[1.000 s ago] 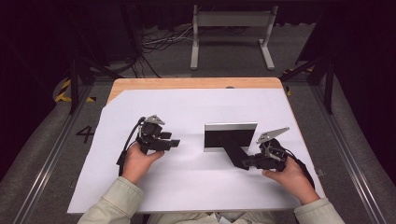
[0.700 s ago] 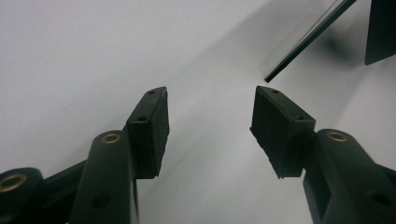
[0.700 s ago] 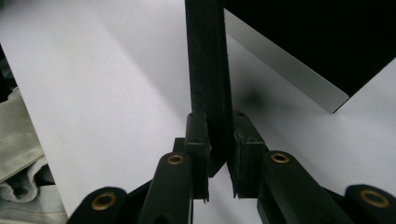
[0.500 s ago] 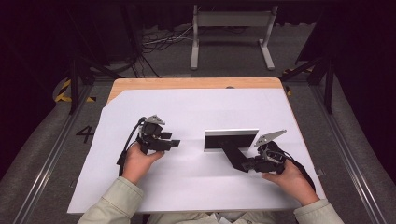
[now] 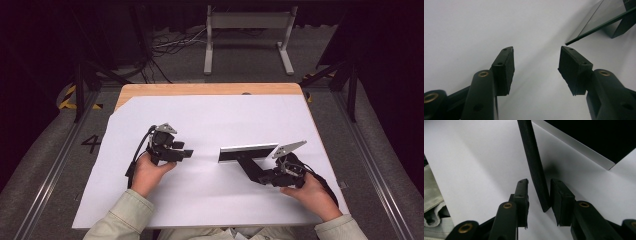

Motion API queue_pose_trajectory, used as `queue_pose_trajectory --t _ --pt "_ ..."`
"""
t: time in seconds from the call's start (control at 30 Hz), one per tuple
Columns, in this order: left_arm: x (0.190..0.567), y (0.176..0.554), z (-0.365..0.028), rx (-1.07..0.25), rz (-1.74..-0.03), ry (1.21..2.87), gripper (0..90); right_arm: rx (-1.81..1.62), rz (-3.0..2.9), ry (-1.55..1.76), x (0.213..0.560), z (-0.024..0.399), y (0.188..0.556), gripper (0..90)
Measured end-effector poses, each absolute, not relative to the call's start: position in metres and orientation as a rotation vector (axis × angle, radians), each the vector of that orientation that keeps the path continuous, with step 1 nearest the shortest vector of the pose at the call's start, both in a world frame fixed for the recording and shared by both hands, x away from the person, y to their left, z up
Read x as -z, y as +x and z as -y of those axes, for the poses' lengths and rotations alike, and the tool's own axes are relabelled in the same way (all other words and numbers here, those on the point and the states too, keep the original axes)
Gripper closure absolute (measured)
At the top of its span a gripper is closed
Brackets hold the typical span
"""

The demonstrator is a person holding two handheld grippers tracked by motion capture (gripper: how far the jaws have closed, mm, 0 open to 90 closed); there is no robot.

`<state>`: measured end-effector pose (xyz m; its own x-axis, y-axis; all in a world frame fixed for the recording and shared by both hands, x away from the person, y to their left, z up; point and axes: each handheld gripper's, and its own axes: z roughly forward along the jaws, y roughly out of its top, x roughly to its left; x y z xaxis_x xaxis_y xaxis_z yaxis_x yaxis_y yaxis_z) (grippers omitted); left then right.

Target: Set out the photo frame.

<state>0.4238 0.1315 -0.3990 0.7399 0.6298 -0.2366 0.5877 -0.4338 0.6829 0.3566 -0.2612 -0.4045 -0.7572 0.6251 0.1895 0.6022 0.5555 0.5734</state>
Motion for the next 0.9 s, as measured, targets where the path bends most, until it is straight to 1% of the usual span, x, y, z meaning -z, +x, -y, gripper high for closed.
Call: queue_pose_trajectory --t 0.1,0.5,0.77,0.8,0.9 --pt "0.399 0.424 -0.131 -0.068 -0.911 2.146 47.0 -1.011 -2.726 1.083 0.404 0.264 0.354 63.5" --pt "0.397 0.424 -0.127 -0.059 -0.889 2.134 47.5 -1.080 -2.639 1.082 0.391 0.279 0.343 64.3" --pt "0.394 0.421 -0.124 -0.066 -0.854 2.125 52.1 -1.108 -2.586 1.072 0.381 0.290 0.335 71.1" --pt "0.393 0.420 -0.124 -0.071 -0.850 2.116 53.2 -1.118 -2.568 1.066 0.379 0.292 0.333 73.4" --pt "0.392 0.420 -0.124 -0.069 -0.842 2.102 54.8 -1.121 -2.557 1.066 0.376 0.296 0.332 76.1"
